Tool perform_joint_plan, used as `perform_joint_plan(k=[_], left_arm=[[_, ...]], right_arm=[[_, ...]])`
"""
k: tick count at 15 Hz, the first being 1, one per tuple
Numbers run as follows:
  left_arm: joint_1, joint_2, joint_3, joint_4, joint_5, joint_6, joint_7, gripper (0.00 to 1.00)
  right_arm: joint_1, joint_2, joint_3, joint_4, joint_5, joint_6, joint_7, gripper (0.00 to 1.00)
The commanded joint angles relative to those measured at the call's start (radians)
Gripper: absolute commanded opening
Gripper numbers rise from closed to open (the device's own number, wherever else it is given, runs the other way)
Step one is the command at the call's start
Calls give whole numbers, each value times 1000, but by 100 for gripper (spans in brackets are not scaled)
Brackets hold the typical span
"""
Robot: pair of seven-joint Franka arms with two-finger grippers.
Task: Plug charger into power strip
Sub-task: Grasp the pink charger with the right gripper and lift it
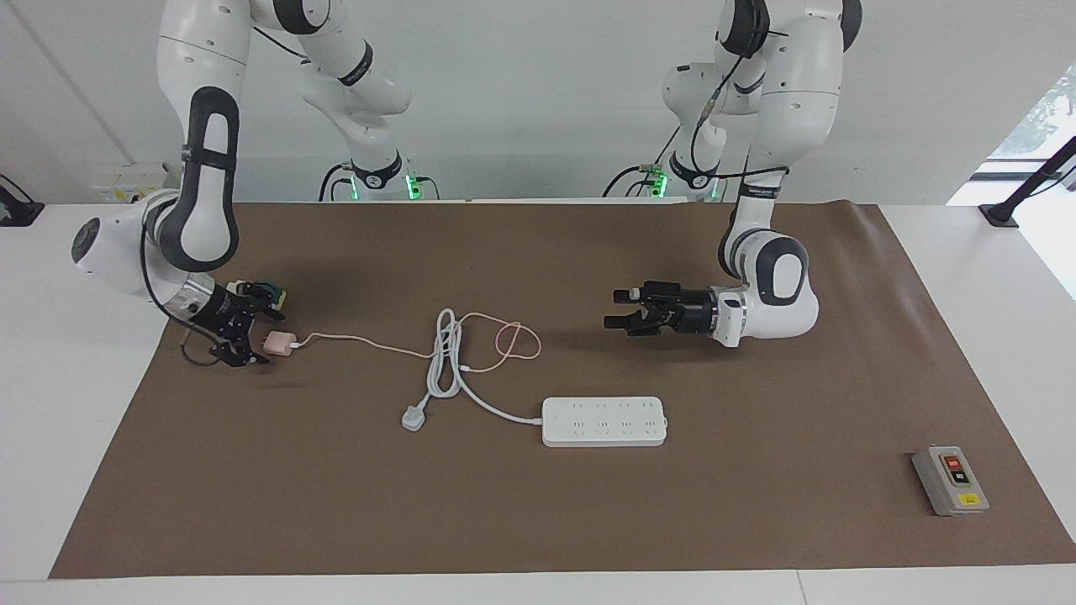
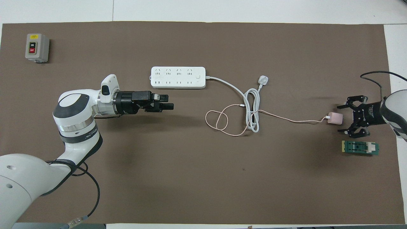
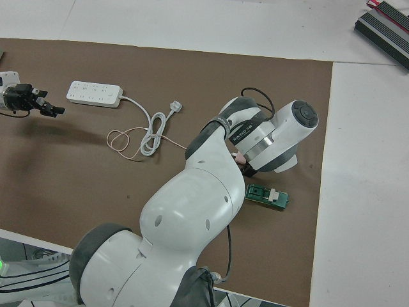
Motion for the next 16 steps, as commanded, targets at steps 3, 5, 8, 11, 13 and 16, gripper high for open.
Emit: perform_joint_plan(k=[3, 5, 8, 11, 13, 16], left_arm=[[-12, -3, -1, 10, -40, -1, 15, 100], [-28, -2, 0, 11, -64, 30, 36, 100], [-52, 5, -1, 17, -67, 102, 74, 100], [-66, 0, -1, 19, -67, 151, 76, 100], [-66, 0, -1, 19, -67, 154, 76, 100], [-68, 0, -1, 20, -77, 154, 76, 100]], right_arm=[[-18, -1, 9, -11, 46, 13, -34, 100], [-18, -2, 9, -23, 46, 16, -36, 100], [-19, -4, 9, -34, 46, 20, -55, 100], [-19, -2, 9, -35, 46, 20, -63, 98], [-19, -2, 9, -34, 46, 20, -66, 96], [-19, -2, 9, -34, 46, 22, -112, 90]])
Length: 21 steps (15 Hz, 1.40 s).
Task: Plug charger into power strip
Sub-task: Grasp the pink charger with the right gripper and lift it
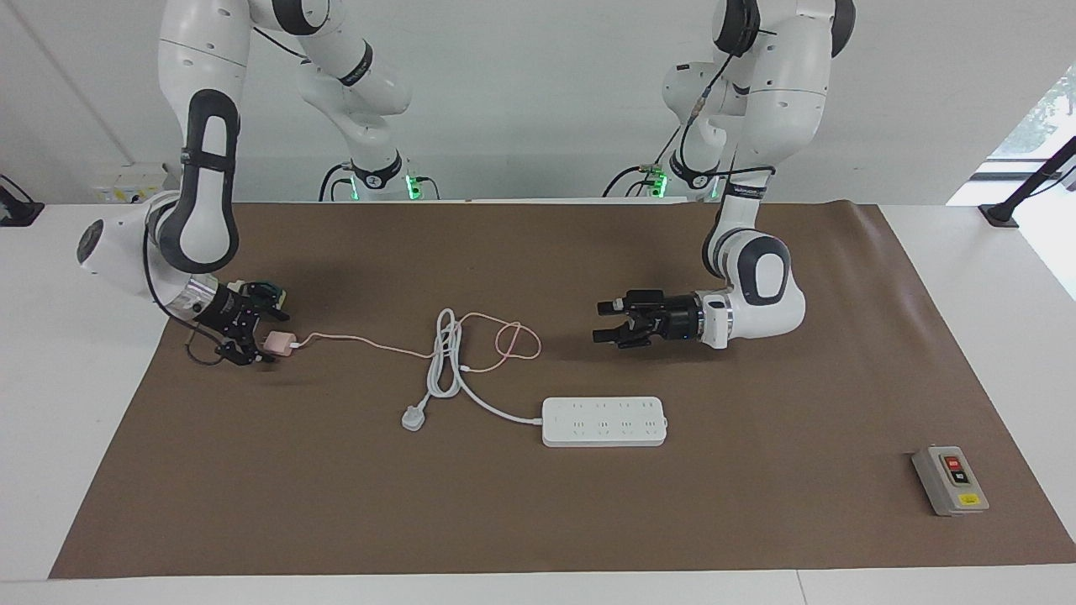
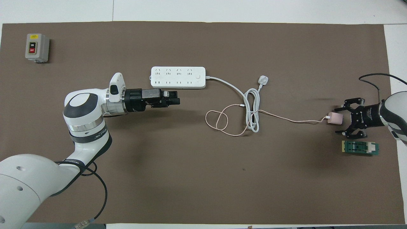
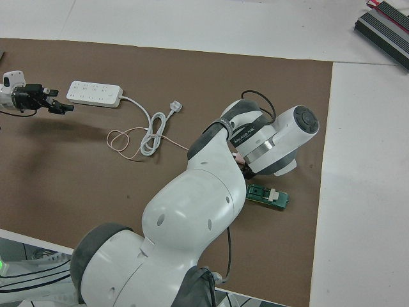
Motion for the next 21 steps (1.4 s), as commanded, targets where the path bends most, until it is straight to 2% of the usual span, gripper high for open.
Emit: perform_joint_plan(k=[1, 3, 4, 6, 7, 9, 14, 17, 21], left_arm=[[-17, 1, 8, 6, -34, 19, 15, 100], [-17, 1, 8, 6, -35, 22, 15, 100], [-17, 1, 8, 8, -35, 22, 15, 100], [-17, 2, 8, 14, -37, 22, 13, 100], [-17, 2, 7, 14, -37, 22, 13, 100], [-17, 2, 8, 14, -41, 22, 13, 100], [-16, 2, 8, 22, -46, 21, 12, 100], [-16, 4, 8, 23, -49, 21, 12, 100], [-14, 4, 8, 29, -49, 18, 12, 100]], right_arm=[[-16, -4, 9, -13, 24, 20, -51, 89], [-16, -4, 9, -13, 24, 22, -53, 84], [-16, -4, 9, -13, 24, 20, -59, 68], [-14, -4, 9, -13, 24, 19, -59, 25], [-14, -5, 9, -11, 24, 13, -58, 14], [-4, -5, 11, -2, 24, 2, -50, 1], [15, -14, 27, 47, 68, -59, -25, 0], [84, -31, 30, 117, 101, -104, 100, 0], [163, -106, 37, 142, 107, -139, 228, 0]])
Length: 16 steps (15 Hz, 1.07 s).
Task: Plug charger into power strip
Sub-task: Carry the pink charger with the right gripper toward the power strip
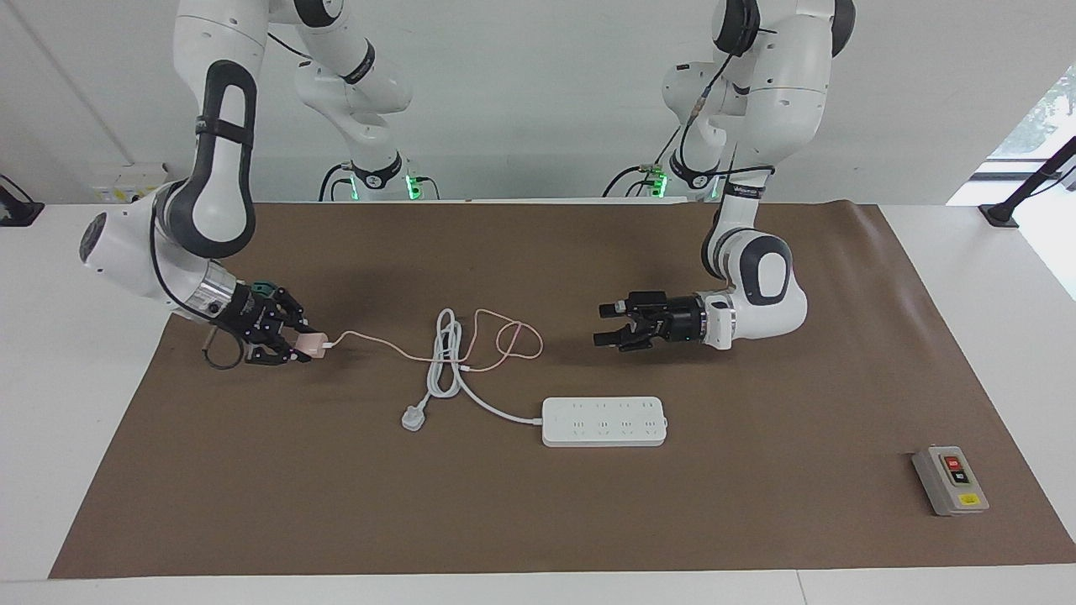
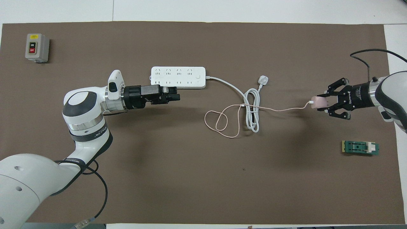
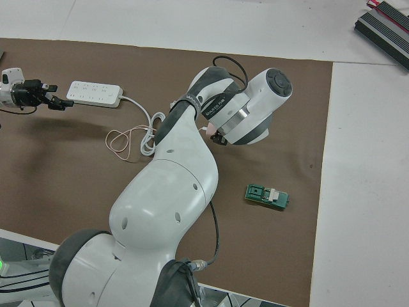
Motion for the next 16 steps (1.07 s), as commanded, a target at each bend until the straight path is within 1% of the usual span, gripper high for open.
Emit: perform_joint_plan(k=[1, 3, 6, 8, 11, 13, 16], left_arm=[[-13, 4, 6, 11, -24, 10, 11, 100], [-13, 4, 8, 11, -40, 5, 12, 100], [-13, 4, 6, 11, -42, 5, 12, 100], [-14, 4, 8, 11, -50, 7, 12, 100], [-14, 4, 8, 8, -50, 11, 14, 100], [-16, 4, 8, 9, -50, 11, 14, 100], [-13, 4, 8, 9, -50, 3, 14, 100]], right_arm=[[47, -64, 4, -3, 32, -25, 63, 0], [99, -82, 4, 13, 65, -33, 129, 0], [168, -93, 5, 55, 68, -56, 180, 0], [216, -104, 5, 70, 72, -53, 209, 0], [285, -102, 7, 89, 120, -33, 242, 0], [350, -101, 7, 86, 138, 45, 255, 0], [469, -93, 8, 86, 140, 185, 362, 0]])
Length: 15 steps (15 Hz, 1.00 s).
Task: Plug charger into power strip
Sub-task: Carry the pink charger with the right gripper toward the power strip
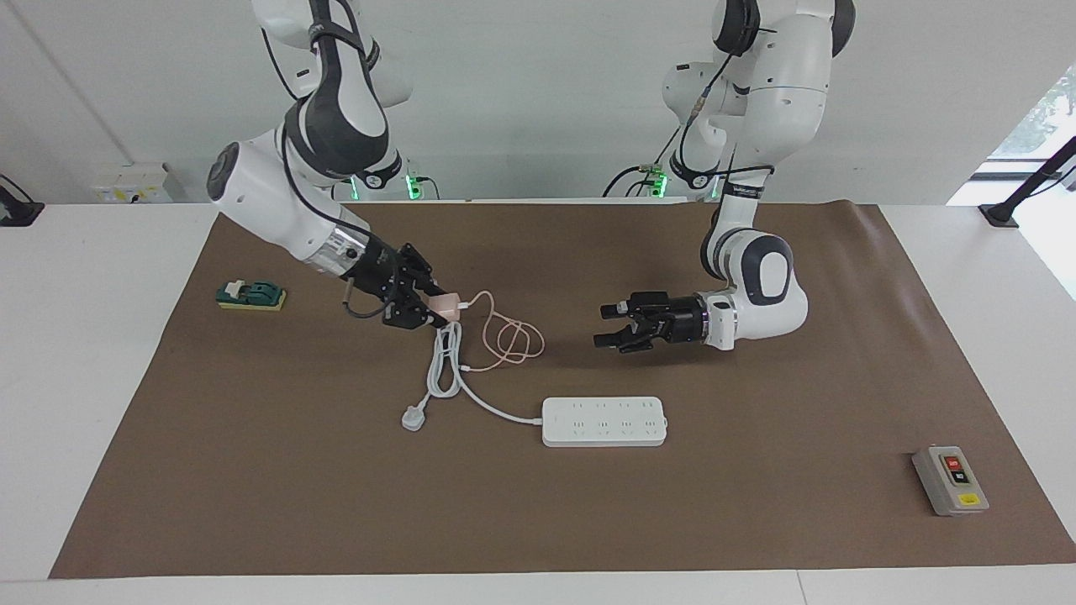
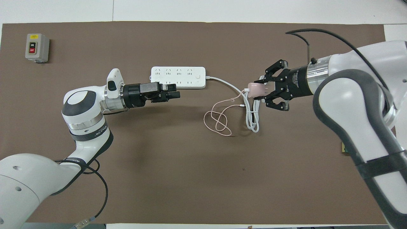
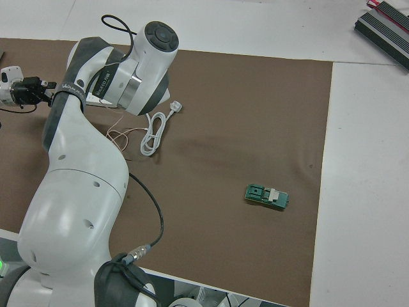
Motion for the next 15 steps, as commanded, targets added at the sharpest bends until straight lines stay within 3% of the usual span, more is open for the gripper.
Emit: perform_joint_plan(k=[1, 4, 9, 12, 15], left_arm=[[-14, 4, 8, 3, -23, 5, 17, 100], [-15, 4, 10, 1, -23, 14, 35, 100], [-14, 4, 10, 1, -21, 16, 35, 100], [-15, 4, 11, 1, -20, 20, 41, 100], [-20, 4, 10, -2, -18, 40, 72, 100]], right_arm=[[102, 11, -1, 2, 17, 142, 82, 0], [199, 19, -3, -19, 17, 252, 104, 0], [243, 80, -3, 4, 12, 280, 104, 0], [260, 161, -1, 69, 2, 260, 104, 0], [259, 261, -3, 207, 3, 206, 107, 0]])
